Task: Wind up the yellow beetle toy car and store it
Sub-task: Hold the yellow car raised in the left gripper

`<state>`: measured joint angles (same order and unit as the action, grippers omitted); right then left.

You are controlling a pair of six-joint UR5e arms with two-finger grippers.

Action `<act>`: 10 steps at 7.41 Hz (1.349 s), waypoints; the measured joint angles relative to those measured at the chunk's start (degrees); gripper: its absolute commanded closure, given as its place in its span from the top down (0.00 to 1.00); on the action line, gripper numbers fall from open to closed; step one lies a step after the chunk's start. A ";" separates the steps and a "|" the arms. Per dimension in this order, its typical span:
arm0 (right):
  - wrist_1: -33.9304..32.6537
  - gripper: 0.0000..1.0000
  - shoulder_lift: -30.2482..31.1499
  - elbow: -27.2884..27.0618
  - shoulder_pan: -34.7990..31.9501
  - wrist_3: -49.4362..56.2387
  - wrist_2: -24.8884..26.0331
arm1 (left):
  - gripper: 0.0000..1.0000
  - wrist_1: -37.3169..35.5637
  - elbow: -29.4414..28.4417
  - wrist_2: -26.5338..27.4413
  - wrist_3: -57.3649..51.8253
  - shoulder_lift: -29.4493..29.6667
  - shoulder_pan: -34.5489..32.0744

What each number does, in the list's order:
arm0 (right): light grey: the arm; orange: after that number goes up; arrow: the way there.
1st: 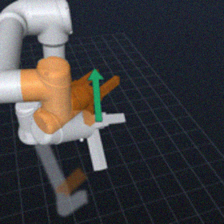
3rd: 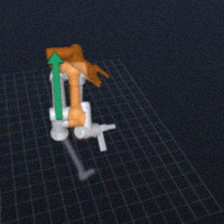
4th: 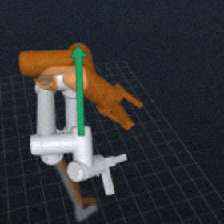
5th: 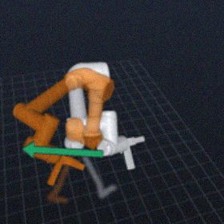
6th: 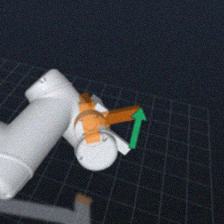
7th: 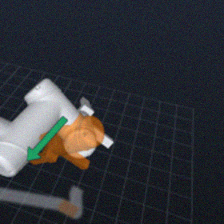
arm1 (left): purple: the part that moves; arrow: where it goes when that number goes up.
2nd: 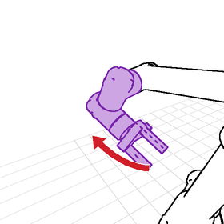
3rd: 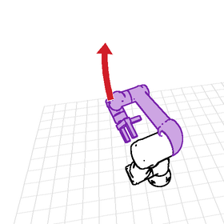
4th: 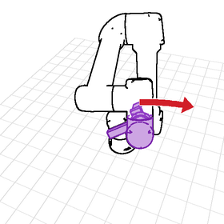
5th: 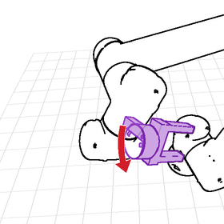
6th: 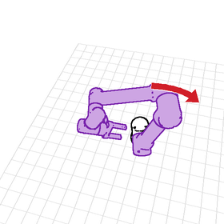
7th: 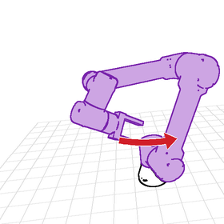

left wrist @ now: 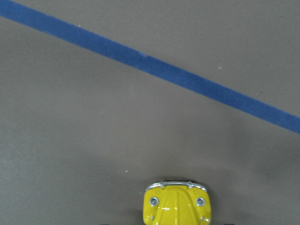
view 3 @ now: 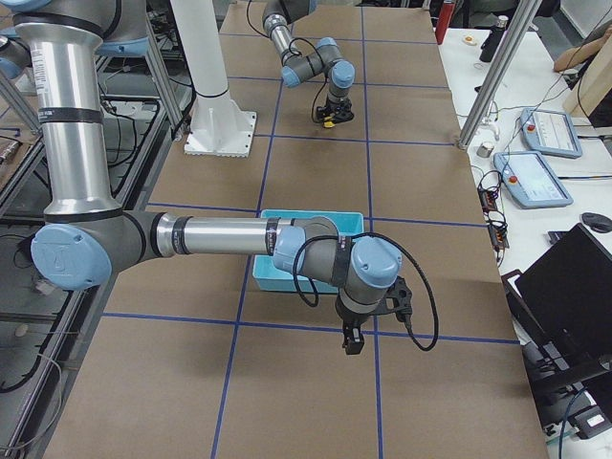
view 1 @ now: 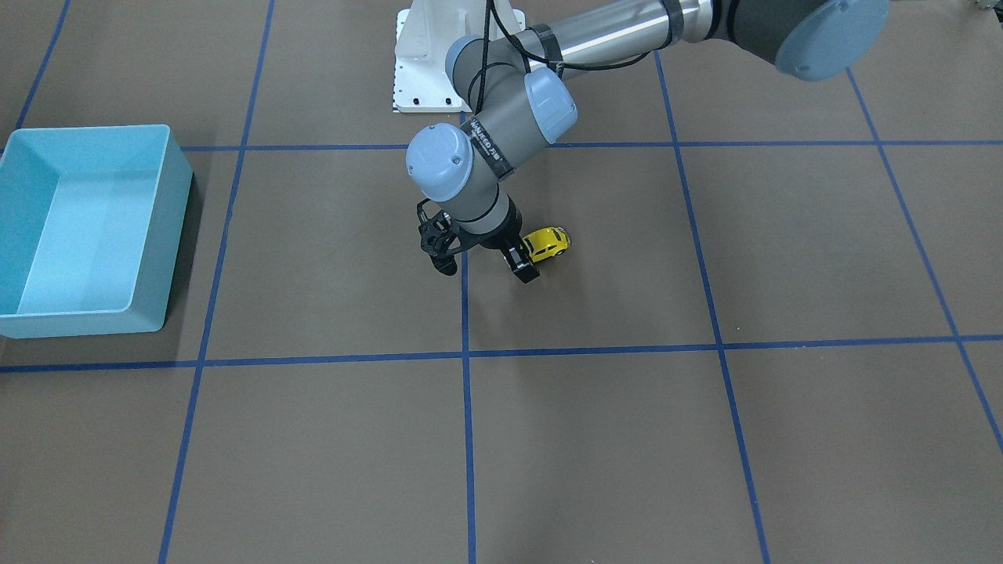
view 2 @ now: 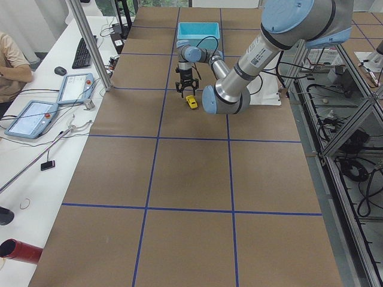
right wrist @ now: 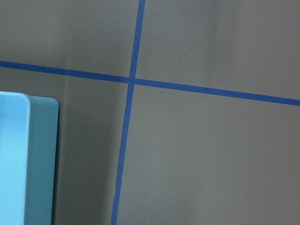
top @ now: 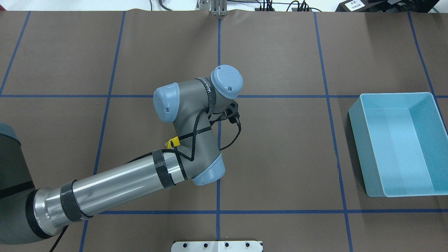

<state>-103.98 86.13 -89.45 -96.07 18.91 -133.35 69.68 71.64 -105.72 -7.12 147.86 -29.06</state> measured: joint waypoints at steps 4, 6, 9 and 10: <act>0.01 1.00 0.00 -0.03 0.00 0.07 0.29 | 0.68 1.29 -0.84 -0.01 0.14 -0.08 0.13; 0.01 1.00 0.00 -0.25 0.00 0.07 0.64 | 0.68 1.35 -1.08 -0.34 0.19 -0.11 0.27; 0.01 1.00 0.00 -0.42 0.00 0.07 0.72 | 0.40 1.48 -1.22 -0.80 0.45 -0.11 0.79; 0.01 1.00 0.00 -0.44 0.00 0.07 0.73 | 0.31 1.59 -1.23 -1.43 0.55 -0.12 0.81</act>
<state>-103.98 86.13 -89.89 -96.06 18.98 -132.63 71.27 70.41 -107.15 -6.57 147.74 -28.25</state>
